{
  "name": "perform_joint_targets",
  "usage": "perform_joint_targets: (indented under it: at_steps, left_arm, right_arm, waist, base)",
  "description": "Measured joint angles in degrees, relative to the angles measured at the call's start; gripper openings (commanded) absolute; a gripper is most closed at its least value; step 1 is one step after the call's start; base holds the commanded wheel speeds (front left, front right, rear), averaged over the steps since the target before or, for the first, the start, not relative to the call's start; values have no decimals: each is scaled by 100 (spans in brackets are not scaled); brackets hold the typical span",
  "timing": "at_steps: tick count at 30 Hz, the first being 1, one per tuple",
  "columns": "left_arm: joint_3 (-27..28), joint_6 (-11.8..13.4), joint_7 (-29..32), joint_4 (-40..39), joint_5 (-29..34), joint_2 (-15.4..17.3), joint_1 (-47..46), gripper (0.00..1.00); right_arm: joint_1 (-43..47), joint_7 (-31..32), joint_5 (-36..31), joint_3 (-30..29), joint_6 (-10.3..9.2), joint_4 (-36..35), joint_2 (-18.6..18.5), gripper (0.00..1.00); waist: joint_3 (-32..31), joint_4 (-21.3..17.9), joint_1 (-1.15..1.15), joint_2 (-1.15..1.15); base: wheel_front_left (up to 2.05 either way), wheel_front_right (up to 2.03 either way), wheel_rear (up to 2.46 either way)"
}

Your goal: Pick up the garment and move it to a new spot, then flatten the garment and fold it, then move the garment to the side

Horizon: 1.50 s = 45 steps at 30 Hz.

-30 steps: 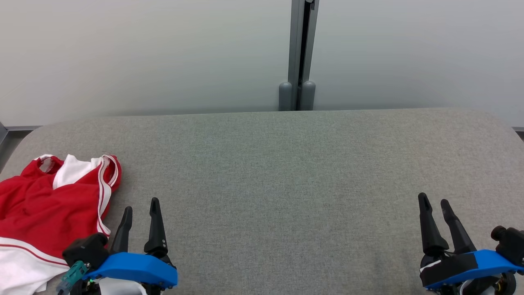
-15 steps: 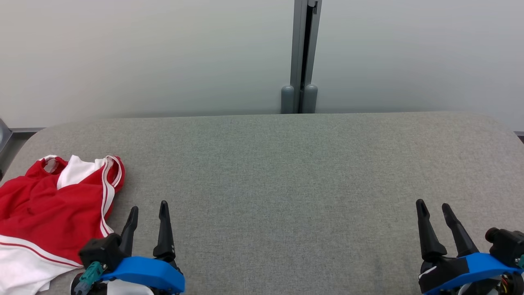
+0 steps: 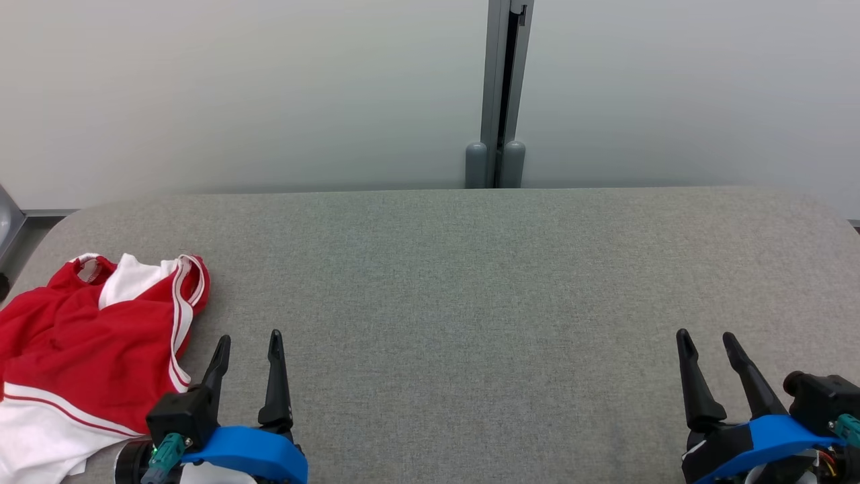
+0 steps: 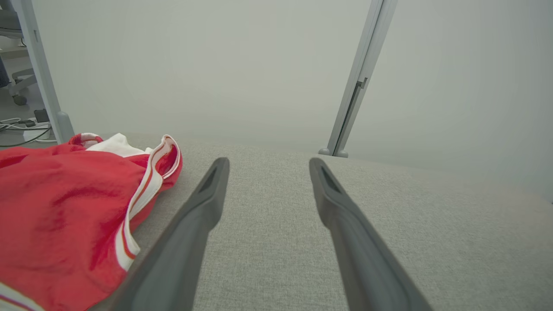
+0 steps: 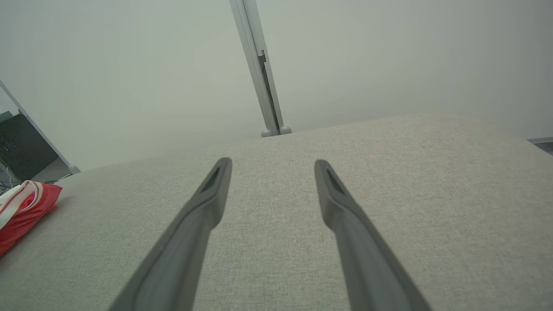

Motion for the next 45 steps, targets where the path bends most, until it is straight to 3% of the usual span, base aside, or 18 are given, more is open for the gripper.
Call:
perform_joint_targets:
  at_steps: [30,45]
  left_arm:
    - [-170,321,133,-240,723,148,210,100]
    - [-197,321,153,-198,594,143,208,100]
  right_arm:
    - [88,51,-901,-59,2,-151,-18,100]
    - [114,41,-906,-104,3,-119,-22,100]
  waist:
    - [-53,78,0,0]
    - [-90,127,0,0]
  base:
    - [0,0,0]
    - [0,0,0]
